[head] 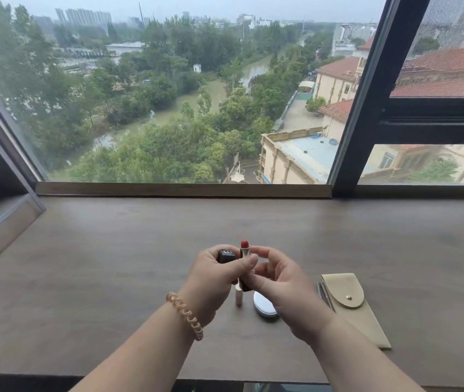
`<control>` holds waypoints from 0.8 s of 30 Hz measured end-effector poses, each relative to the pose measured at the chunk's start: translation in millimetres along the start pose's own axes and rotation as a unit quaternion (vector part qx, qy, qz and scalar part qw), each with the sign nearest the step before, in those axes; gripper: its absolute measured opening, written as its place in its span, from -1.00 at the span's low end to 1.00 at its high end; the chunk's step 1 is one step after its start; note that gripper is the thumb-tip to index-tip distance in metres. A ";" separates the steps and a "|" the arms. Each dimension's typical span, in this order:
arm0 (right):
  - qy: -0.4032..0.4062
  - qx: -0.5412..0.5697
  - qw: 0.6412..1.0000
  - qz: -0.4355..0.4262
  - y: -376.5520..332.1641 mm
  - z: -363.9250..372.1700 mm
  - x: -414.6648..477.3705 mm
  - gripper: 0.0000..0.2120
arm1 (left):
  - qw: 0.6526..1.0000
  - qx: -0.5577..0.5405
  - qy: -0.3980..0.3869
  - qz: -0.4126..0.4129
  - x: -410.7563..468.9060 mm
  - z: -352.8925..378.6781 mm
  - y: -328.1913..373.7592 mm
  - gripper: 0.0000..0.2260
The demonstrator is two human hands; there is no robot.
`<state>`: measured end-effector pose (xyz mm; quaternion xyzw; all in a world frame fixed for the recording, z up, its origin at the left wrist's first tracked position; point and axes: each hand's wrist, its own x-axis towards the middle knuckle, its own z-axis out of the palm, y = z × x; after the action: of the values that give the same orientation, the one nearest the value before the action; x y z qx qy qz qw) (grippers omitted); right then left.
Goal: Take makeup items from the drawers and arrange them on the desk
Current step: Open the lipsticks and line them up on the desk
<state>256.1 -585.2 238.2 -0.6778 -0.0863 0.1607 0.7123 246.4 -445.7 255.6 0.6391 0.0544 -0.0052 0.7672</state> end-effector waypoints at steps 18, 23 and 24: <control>-0.017 -0.392 0.919 -0.027 100.0 11.1 61.6 -0.79 | 0.989 0.060 -0.063 -0.120 21.3 -66.6 -90.8 -0.79; 0.071 -0.433 0.898 -0.044 128.4 12.0 89.4 -0.84 | 0.983 0.098 -0.005 -0.153 37.9 -78.4 -112.1 -0.66; 0.081 -0.430 0.898 -0.034 132.9 11.6 95.2 -0.85 | 0.980 0.095 0.026 -0.173 42.5 -80.3 -116.5 -0.68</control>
<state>326.1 -537.4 97.9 -0.9255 -0.1119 0.0283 0.3608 273.4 -385.7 123.4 0.6899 0.1835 -0.1267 0.6887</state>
